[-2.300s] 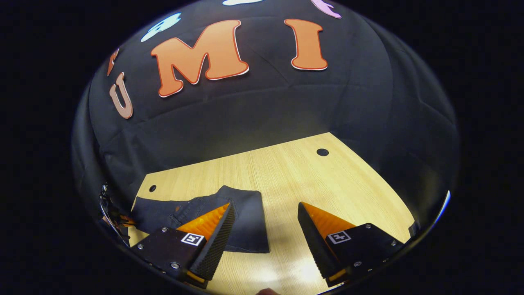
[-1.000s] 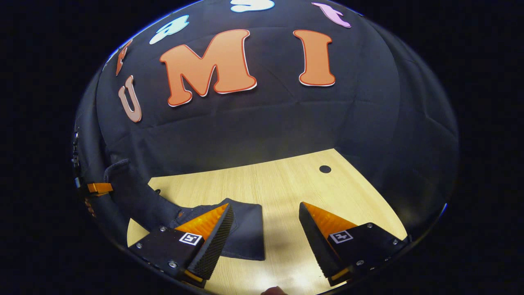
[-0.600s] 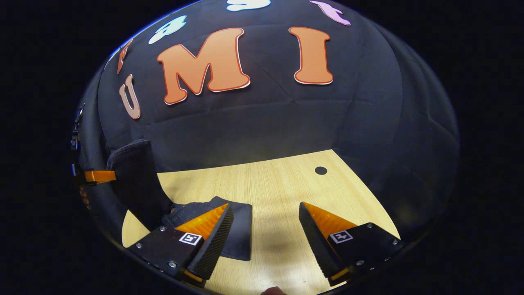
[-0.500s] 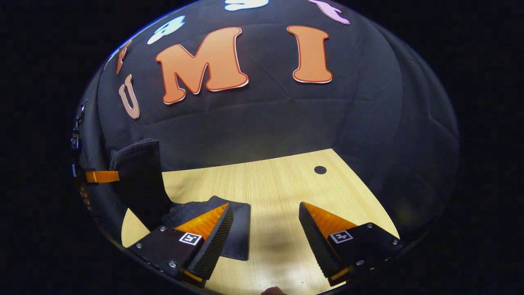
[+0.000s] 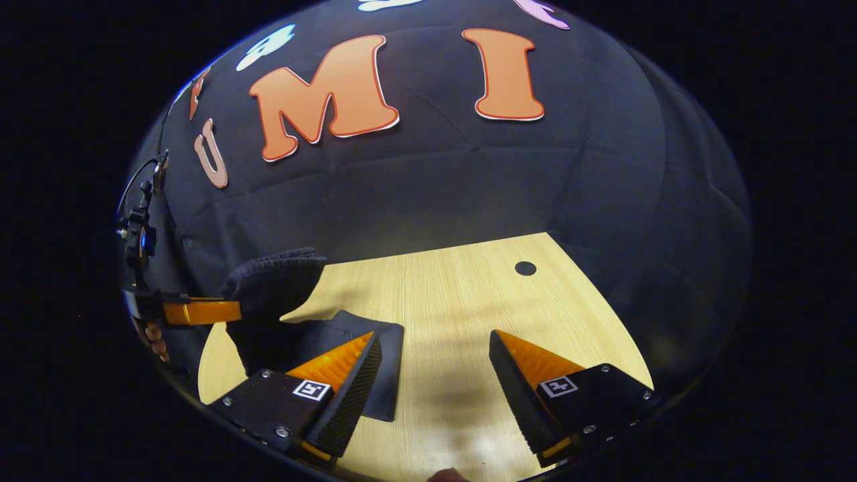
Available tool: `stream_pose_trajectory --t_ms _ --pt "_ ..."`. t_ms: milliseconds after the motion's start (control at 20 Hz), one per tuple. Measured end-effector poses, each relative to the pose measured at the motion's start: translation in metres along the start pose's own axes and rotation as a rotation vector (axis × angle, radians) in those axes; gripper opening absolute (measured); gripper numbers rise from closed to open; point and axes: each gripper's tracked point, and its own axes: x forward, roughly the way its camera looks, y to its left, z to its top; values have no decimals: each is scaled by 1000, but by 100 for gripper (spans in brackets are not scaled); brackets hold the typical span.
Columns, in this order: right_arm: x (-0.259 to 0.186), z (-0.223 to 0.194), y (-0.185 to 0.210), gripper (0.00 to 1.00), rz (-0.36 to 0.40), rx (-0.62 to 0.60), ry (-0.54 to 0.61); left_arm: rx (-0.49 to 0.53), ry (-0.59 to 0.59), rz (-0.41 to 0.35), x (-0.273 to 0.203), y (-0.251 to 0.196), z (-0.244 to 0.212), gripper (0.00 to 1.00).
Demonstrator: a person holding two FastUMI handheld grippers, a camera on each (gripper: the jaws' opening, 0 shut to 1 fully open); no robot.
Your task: Grasp the waist and the cuffs of the jeans and fold them to make the two legs overlap; first hold the waist and fold one-third of the jeans toward the cuffs, then hold the cuffs and fold the remaining one-third in the same direction to finish folding.
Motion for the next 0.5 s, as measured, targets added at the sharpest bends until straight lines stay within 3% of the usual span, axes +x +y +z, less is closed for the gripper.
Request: stream_pose_trajectory --t_ms 300,400,500 --pt "4 0 -5 98 4 5 3 145 92 0 16 -27 -48 5" --pt "3 3 -4 98 10 9 -5 129 92 -81 12 -49 -58 17" --pt "2 6 -1 98 7 10 -23 127 80 -116 4 -57 -60 17"
